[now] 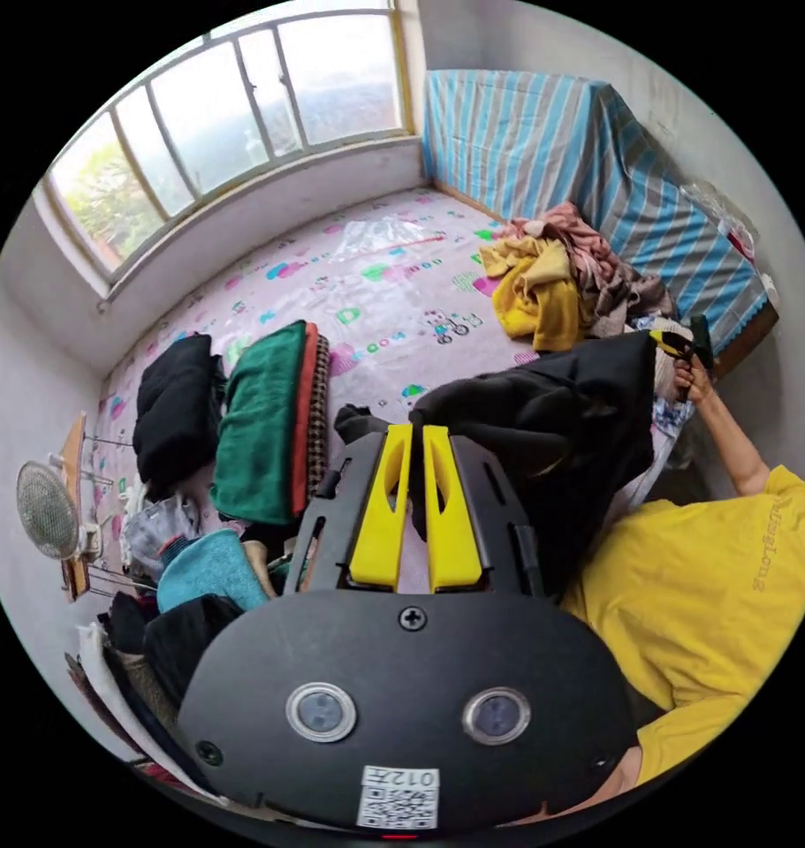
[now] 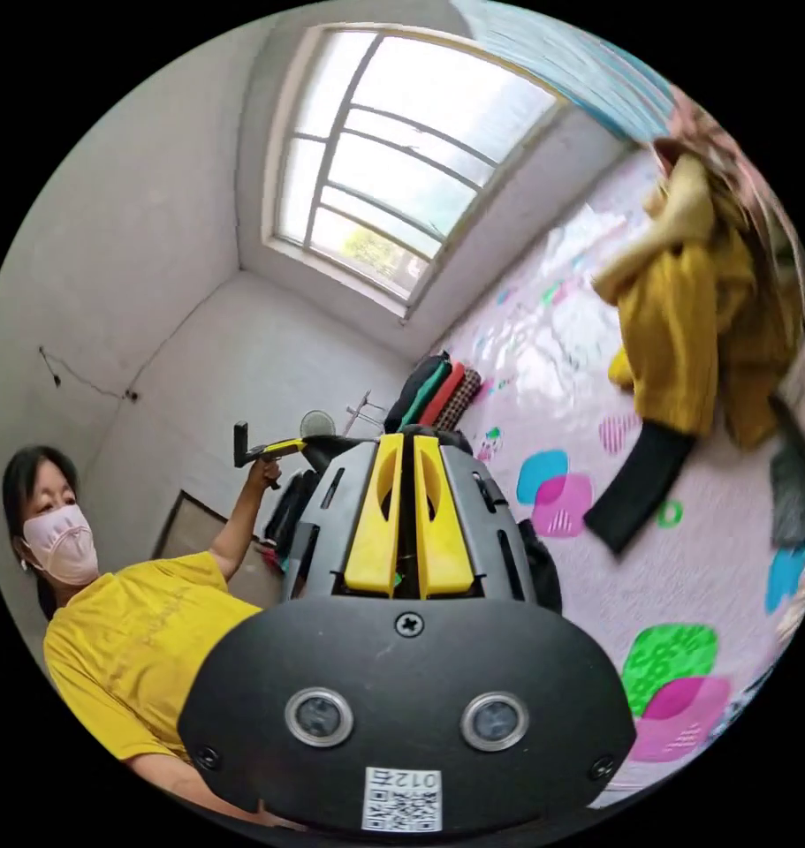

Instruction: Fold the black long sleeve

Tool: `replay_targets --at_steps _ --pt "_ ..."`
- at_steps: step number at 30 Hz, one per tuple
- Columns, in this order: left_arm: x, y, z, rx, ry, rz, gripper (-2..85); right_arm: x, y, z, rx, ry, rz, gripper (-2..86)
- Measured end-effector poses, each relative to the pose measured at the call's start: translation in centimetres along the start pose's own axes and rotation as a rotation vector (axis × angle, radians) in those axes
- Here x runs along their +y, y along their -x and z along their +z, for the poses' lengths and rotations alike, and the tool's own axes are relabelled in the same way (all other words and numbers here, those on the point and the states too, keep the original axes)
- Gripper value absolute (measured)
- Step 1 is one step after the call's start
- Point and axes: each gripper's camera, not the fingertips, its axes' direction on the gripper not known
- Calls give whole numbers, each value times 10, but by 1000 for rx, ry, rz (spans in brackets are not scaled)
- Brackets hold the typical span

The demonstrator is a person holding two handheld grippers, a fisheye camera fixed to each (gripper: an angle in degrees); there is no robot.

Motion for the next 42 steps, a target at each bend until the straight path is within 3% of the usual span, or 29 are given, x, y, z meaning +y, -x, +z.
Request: replay_targets --at_steps 3,6,10,14,16,22,28,32,34,39,42 --pt "8 25 -58 -66 -146 -81 2 -64 79 -27 101 -34 -183 21" --pt "29 49 -130 -164 -398 -237 2 -108 145 -53 195 -103 -298 20" --pt "70 72 -192 -68 -649 -321 3 -130 199 -73 196 -150 -394 20" --pt "65 58 -147 -9 -435 -222 4 -117 206 -52 258 -62 -420 20" --pt "57 33 -74 -21 -212 -140 4 -95 189 -30 280 39 -398 20" --pt "53 -34 137 157 163 -42 5 -17 108 -3 316 219 -227 19" --pt "10 -76 256 217 284 18 23 64 26 -9 406 348 32 21" --pt "-45 -102 289 188 289 144 43 102 -23 -1 487 465 210 19" --pt "-84 -123 311 125 315 270 58 115 -51 4 581 528 305 19" --pt "-149 -166 354 -2 359 547 99 120 -92 13 570 552 447 19" --pt "-178 -189 374 11 392 768 124 118 -114 20 550 578 515 19"
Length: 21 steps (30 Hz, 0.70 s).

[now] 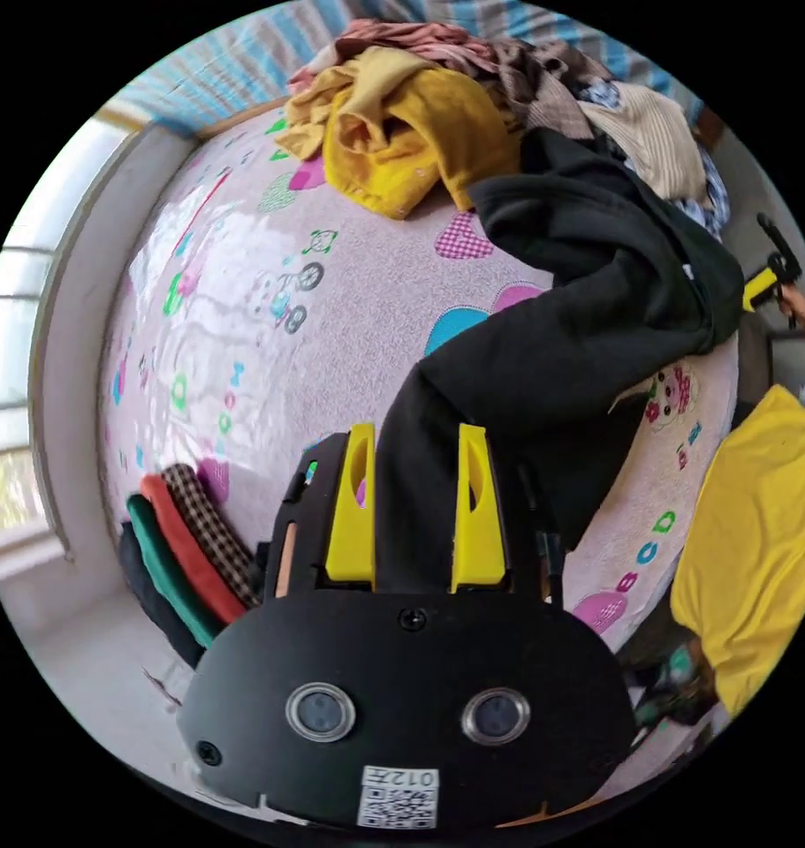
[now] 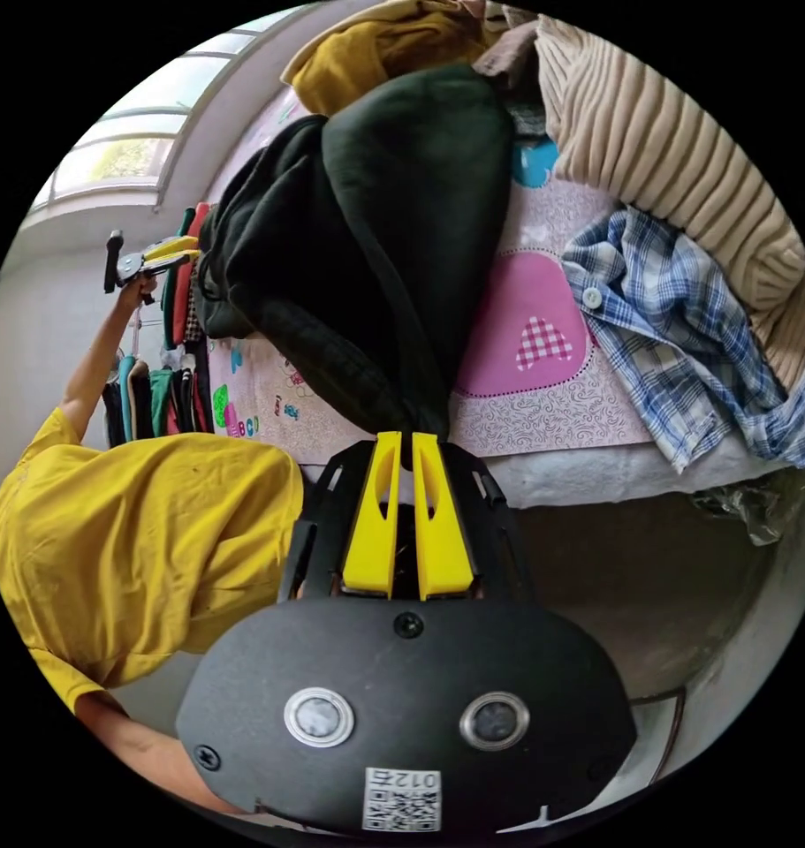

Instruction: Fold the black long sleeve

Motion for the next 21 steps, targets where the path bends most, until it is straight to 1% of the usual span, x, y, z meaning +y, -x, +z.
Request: replay_targets --at_steps 2,4,5,7,11,13,17,19,20,21 --pt "-21 7 3 30 13 102 131 -8 -5 3 -19 20 28 19" --pt "-46 18 13 114 46 211 134 -17 -9 3 -40 36 59 19" --pt "-52 21 16 135 54 232 133 -19 -9 3 -44 41 63 19" --pt "-73 27 31 272 87 297 125 -25 -8 1 -48 65 74 19" --pt "-92 28 55 449 161 334 92 -29 -3 -4 -48 84 88 18" --pt "-89 29 69 577 215 274 57 -28 5 -9 -37 93 78 18" --pt "-51 35 62 568 172 65 28 -21 20 -29 -42 40 47 19" --pt "-9 38 34 528 73 -85 17 -11 35 -63 -72 -98 14 20" --pt "2 39 23 513 38 -121 15 -9 40 -75 -88 -148 0 20" --pt "26 38 -2 471 -38 -187 11 -3 51 -101 -126 -259 -37 20"
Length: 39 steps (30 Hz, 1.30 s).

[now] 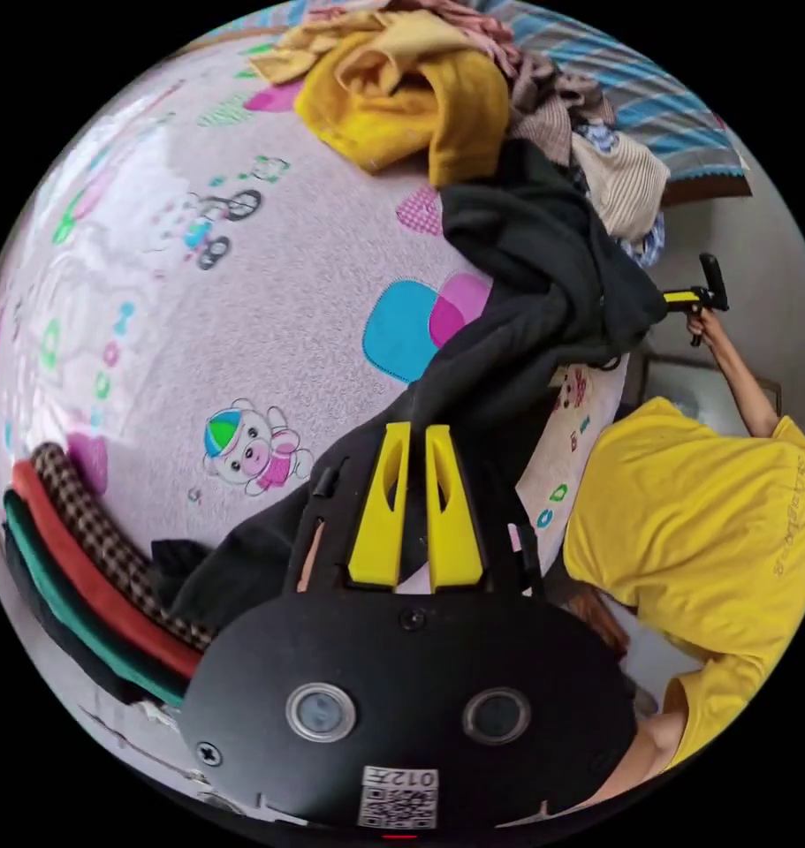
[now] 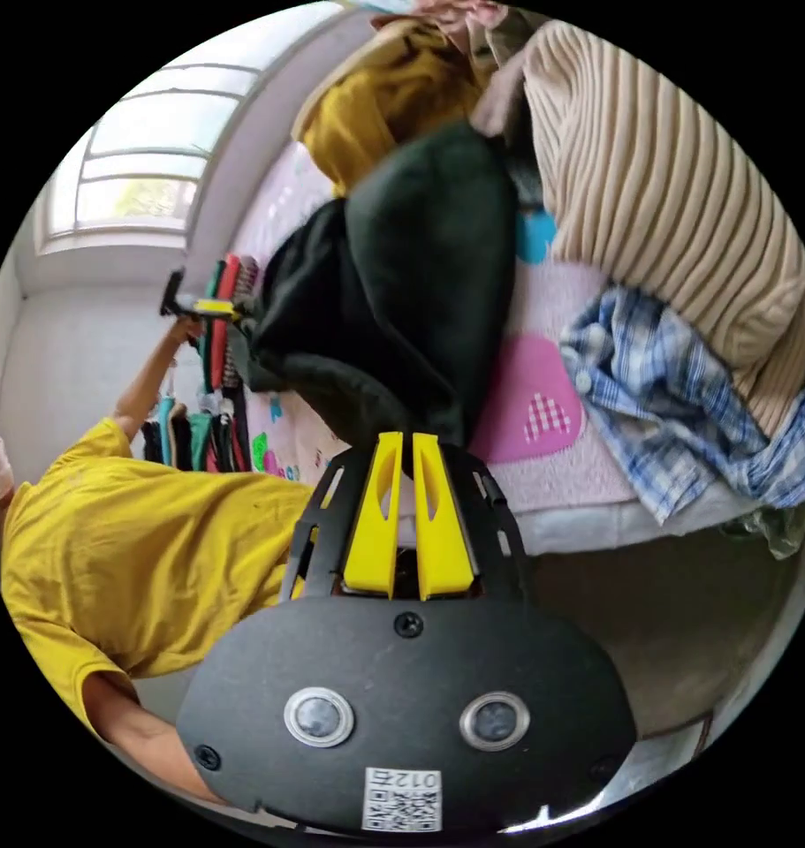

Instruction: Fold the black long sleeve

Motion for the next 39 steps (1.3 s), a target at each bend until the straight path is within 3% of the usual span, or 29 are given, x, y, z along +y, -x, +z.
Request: replay_targets --at_steps 7,13,19,25,32,39 --pt "145 -110 -181 -399 -437 -110 6 -29 155 -149 -100 -451 -396 19" --pt "269 -236 -291 -733 -613 -162 6 3 309 -246 -28 -673 -730 17" --pt "381 -342 -332 -862 -754 -209 8 68 382 -297 -48 -818 -865 14" --pt "452 -420 -325 -993 -753 -240 11 121 417 -309 -77 -856 -954 12" --pt "474 -411 -306 -984 -680 -283 12 110 447 -297 -58 -831 -1011 13" --pt "417 -233 -237 -752 -477 -391 13 -43 440 -170 71 -568 -889 14"
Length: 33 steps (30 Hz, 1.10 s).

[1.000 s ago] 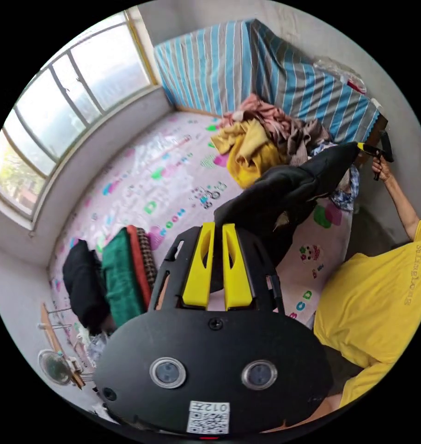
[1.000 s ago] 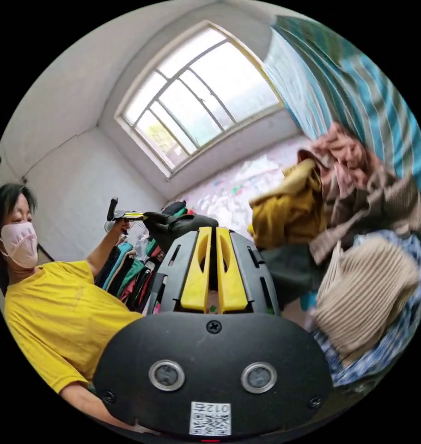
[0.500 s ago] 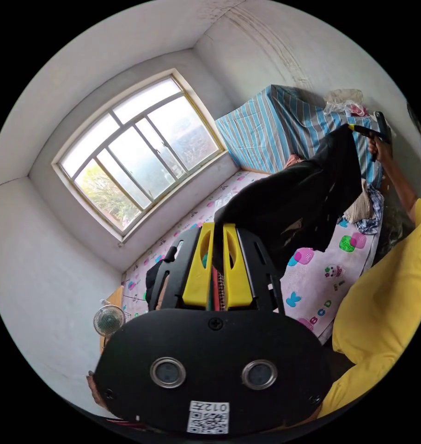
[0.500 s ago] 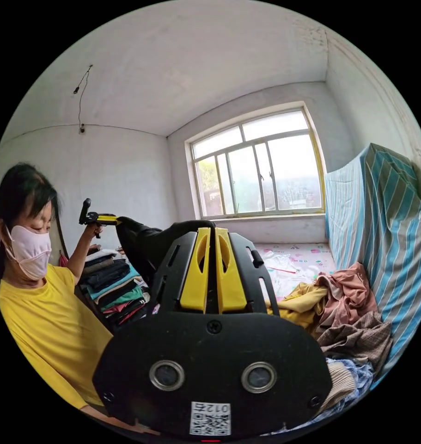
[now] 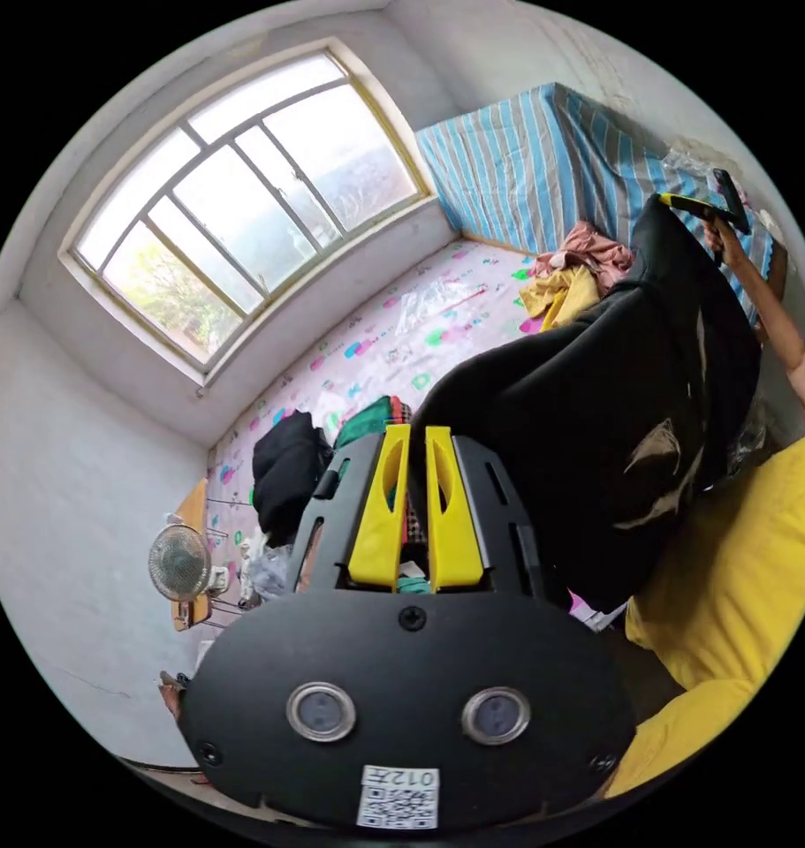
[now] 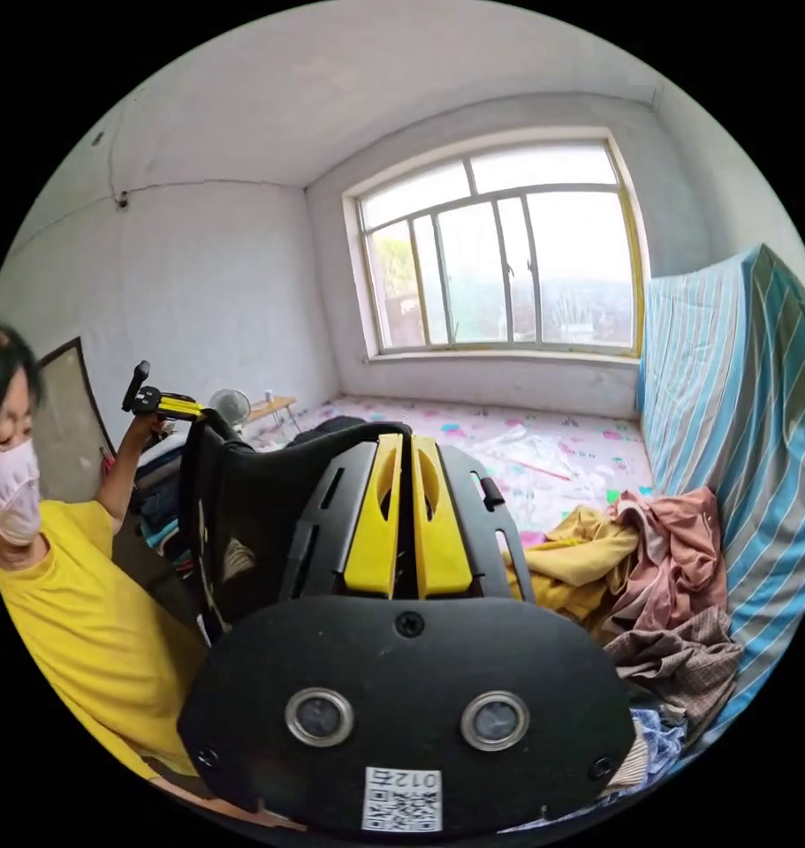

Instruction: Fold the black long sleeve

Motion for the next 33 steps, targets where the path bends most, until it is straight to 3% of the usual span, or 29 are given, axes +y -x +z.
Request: replay_targets --at_steps 3,7,9,12,17,22,28,33 --pt "-29 28 116 57 125 -95 15 4 -50 109 61 133 65 16" --pt "-34 55 289 25 398 -437 14 35 -116 267 226 411 206 18" --pt "-14 52 345 20 522 -530 12 68 -129 311 297 498 241 18" --pt "34 33 397 145 528 -542 12 138 -133 347 264 592 228 15" --pt "141 -24 415 392 464 -517 14 294 -123 339 165 772 205 8" --pt "272 -119 413 527 592 -548 29 461 -110 274 90 893 385 23" --pt "365 -151 431 732 581 -817 72 579 -133 207 0 805 724 91" --pt "398 -153 461 755 572 -852 97 640 -158 193 -104 750 875 106"
